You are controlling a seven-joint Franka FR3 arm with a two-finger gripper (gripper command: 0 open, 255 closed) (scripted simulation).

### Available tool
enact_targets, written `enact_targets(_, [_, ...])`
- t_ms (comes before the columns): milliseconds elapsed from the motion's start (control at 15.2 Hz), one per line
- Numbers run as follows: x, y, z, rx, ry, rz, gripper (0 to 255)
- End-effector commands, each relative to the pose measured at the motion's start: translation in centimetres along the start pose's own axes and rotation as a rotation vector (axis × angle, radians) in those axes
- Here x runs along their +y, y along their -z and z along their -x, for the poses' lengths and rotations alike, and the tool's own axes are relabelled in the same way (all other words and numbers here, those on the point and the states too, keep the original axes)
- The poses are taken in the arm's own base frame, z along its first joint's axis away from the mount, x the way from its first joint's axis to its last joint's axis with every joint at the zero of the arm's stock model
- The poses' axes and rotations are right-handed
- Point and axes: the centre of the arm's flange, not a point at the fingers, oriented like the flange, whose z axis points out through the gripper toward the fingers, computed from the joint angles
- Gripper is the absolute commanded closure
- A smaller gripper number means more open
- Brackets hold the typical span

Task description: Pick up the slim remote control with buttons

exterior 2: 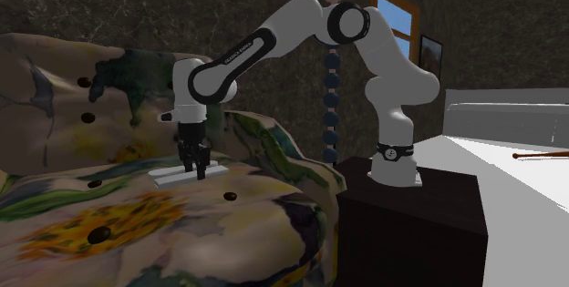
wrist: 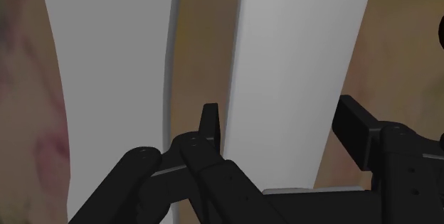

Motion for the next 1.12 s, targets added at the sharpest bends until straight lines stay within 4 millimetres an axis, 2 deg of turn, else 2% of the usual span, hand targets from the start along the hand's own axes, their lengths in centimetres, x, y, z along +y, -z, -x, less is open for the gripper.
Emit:
enact_targets(0, [0.0, 0.3, 0.2, -0.004, 0.0, -0.001, 255])
enact_targets(924, [-0.2, 7.7, 0.2, -0.004, 0.0, -0.001, 255])
enact_targets(1056, [-0.2, 7.8, 0.2, -0.004, 0.0, -0.001, 255])
